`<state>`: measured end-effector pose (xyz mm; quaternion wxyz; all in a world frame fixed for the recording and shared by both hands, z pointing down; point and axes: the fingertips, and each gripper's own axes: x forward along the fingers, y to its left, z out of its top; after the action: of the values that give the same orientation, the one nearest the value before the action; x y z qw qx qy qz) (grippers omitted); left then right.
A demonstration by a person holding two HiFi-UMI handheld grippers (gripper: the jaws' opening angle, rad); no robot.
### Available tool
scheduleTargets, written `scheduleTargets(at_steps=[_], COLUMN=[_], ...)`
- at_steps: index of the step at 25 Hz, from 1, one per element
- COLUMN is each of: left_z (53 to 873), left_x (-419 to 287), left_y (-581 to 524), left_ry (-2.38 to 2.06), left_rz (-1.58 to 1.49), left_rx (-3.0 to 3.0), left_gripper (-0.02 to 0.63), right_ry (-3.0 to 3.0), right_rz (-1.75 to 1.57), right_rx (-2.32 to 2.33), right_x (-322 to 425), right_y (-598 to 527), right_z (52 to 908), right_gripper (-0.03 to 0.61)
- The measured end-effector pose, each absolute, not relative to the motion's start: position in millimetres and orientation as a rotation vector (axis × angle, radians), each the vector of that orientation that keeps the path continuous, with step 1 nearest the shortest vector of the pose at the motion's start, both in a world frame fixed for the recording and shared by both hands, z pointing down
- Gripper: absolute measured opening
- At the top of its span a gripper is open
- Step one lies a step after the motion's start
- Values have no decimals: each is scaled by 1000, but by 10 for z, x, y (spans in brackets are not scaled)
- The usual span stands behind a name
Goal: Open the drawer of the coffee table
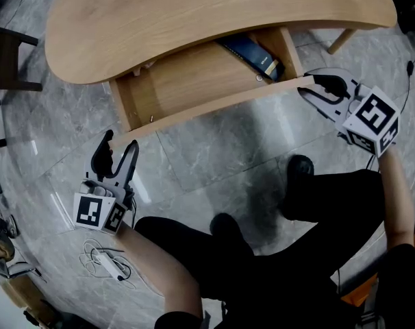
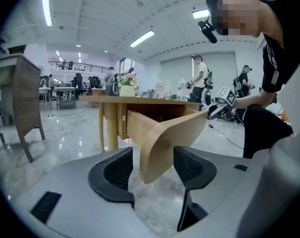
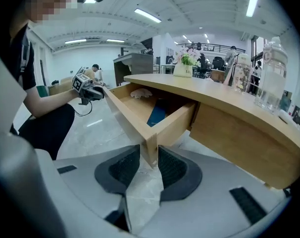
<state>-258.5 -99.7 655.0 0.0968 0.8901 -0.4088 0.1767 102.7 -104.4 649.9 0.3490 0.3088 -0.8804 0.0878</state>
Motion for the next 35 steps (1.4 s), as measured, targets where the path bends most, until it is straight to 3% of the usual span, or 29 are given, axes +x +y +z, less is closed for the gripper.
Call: scheduleTargets(at_steps=[8, 19, 26, 35], left_z=[6288, 5706, 4965, 3326], left_x=[-2582, -2221, -1643, -1187], left_y=[-904, -981, -552, -111], left_ry=[-1366, -1580, -1510, -1521], left_rz=[627, 495, 589, 520], left_rx=[2639, 2465, 2385, 2220], left_gripper=[267, 250, 205, 160], right_ry=[-2286, -2208, -2250, -2350], right_rz=[232, 435, 611, 492], right_rx=[783, 1003, 1115, 900], right_x=[1047, 1247, 1332, 1279], right_y=[-1040, -1004, -710, -332], right_z=[6575, 6400, 5253, 3443], right_gripper=[108, 123, 123, 89])
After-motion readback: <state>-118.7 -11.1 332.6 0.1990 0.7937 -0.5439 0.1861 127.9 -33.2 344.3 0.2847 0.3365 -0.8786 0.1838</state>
